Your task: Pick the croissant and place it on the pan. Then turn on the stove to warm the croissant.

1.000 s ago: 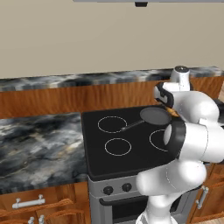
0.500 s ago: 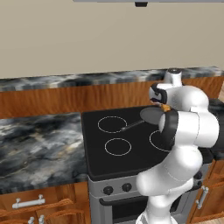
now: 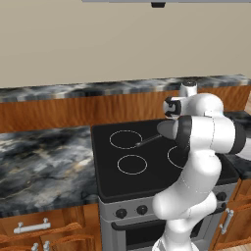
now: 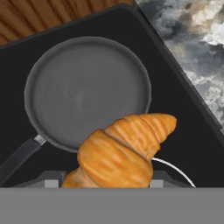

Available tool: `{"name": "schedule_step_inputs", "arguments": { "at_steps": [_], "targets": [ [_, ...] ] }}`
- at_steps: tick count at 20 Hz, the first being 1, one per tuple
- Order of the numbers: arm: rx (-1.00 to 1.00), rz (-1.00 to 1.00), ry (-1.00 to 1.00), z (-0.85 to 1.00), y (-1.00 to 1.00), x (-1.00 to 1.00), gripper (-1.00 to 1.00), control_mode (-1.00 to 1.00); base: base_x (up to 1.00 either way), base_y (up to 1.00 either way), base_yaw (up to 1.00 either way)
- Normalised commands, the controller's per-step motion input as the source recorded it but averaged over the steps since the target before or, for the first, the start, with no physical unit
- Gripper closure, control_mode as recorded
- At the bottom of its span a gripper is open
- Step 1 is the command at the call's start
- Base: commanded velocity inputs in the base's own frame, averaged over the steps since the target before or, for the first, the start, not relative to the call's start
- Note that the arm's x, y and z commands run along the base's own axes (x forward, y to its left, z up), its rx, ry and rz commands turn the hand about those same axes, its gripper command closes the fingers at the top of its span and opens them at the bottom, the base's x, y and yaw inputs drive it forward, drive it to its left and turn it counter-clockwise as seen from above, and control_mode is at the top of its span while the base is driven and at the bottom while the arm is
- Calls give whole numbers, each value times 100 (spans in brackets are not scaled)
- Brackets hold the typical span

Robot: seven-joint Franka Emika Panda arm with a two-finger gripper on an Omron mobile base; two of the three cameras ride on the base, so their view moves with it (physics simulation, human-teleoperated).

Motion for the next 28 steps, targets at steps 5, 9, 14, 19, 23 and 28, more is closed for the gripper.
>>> {"name": "schedule_step_inputs", "arguments": {
  "at_steps": [5,9,14,19,23,28],
  "targets": [
    [0,0,3,-26,0,22,100,-100,0,0,0],
    [0,0,5,-29,0,18,100,-100,0,0,0],
    [0,0,5,-28,0,16,100,-100,0,0,0],
    [0,0,5,-25,0,15,100,-100,0,0,0],
    [0,0,3,-15,0,13,100,-100,0,0,0],
    [0,0,1,-10,0,8,100,-100,0,0,0]
  ]
}}
